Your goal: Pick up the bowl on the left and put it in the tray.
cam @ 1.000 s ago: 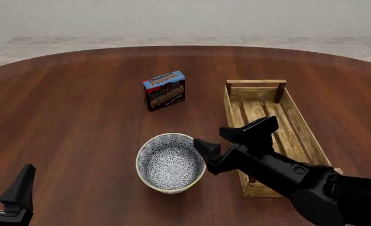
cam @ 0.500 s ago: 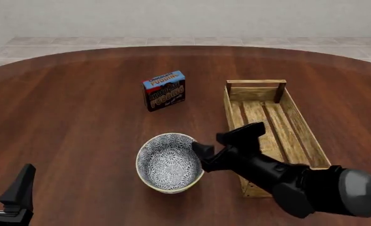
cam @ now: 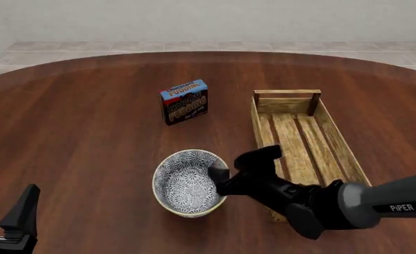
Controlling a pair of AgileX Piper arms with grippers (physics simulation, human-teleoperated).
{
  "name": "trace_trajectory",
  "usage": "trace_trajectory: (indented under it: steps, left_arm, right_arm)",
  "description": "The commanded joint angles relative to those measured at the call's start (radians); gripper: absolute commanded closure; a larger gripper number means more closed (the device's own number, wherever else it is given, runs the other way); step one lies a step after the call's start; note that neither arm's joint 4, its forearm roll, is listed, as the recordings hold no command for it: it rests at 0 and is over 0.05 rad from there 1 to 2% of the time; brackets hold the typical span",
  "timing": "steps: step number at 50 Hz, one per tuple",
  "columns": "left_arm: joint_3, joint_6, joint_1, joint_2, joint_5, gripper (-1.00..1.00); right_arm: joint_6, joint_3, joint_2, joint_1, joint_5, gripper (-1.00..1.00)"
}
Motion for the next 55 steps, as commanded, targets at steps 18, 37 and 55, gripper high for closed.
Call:
trace_trajectory:
  steps: [18,37,55]
  left_arm:
    - [0.0,0.0,0.0,0.0,0.0,-1.0]
    - [0.0,0.0,0.0,0.0,0.0,-1.0]
    - [0.0,0.0,0.0,0.0,0.0,-1.0]
  right_arm:
    - [0.074,-0.08,0.223,0.012,-0.05,-1.0]
    - [0.029,-0.062,0.198,0.026,-0.043,1.0]
    - [-0.129,0.045,-0.072,-0.014,0.005,1.0]
